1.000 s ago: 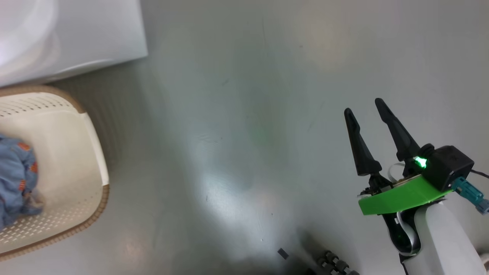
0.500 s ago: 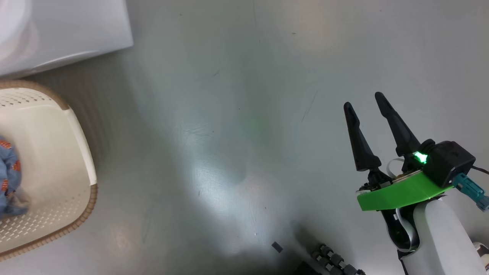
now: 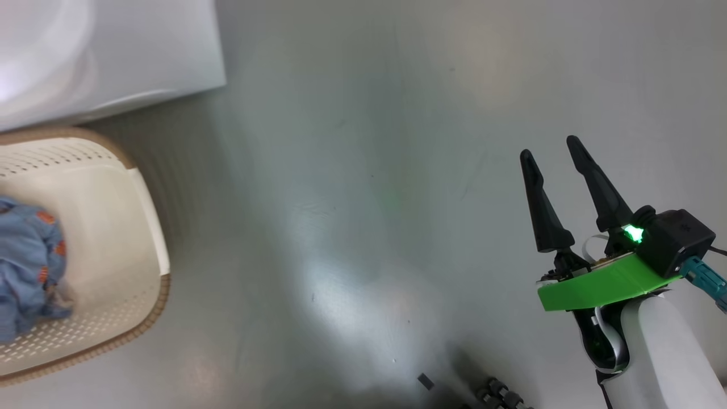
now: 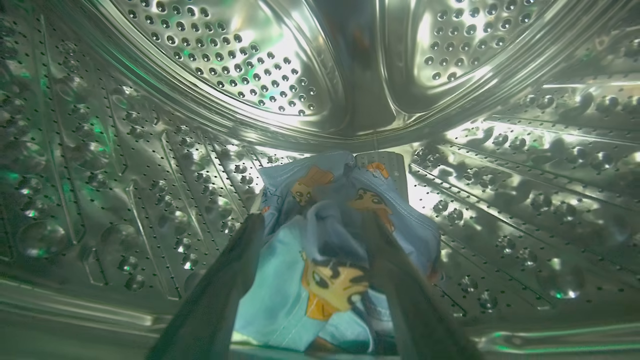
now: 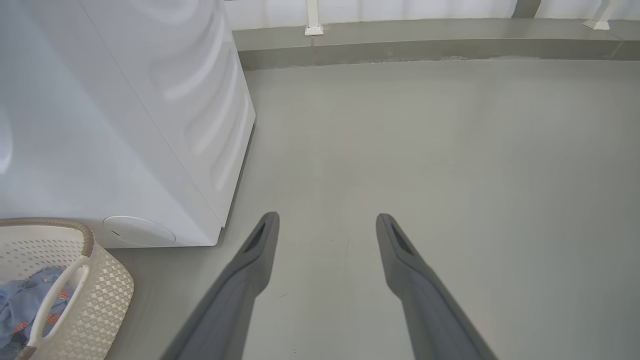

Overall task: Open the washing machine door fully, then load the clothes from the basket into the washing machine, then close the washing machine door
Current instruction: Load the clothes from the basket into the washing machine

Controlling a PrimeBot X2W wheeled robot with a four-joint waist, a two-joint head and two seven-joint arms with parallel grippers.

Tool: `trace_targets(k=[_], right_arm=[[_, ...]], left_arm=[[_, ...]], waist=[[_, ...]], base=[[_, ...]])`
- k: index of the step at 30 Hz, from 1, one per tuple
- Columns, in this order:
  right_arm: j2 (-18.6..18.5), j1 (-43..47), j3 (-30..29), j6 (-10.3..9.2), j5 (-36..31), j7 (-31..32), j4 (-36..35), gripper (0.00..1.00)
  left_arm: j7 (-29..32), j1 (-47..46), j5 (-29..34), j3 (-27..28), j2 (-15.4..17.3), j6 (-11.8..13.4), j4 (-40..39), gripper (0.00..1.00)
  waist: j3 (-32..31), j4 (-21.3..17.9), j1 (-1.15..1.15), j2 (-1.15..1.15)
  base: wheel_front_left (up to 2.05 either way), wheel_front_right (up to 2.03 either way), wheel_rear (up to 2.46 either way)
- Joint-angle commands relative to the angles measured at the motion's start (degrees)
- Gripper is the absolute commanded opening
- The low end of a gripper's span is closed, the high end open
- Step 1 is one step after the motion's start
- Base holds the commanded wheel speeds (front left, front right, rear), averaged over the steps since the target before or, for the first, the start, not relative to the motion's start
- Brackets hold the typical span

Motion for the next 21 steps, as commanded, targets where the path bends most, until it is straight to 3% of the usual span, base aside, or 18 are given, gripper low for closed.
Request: trace_targets(k=[1, 21], right_arm=[[-0.62, 1.05, 0.81, 0.09, -0.42, -0.44, -0.93, 1.00], [-1.82, 5.12, -0.34, 0.09, -1.63, -0.44, 1.49, 1.00]], left_arm=[[-0.54, 1.33, -0.51, 0.11, 2.43, -0.23, -0.86, 1.00], [-5.71, 20.82, -6.06, 0.68, -0.52, -7.62, -0.16, 1.00]], waist=[[-1.51, 1.09, 0.00, 0.00], [-18.85, 6.89, 0.00, 0.00]], base=[[0.00, 0.00, 0.00], [0.00, 0.00, 0.00]])
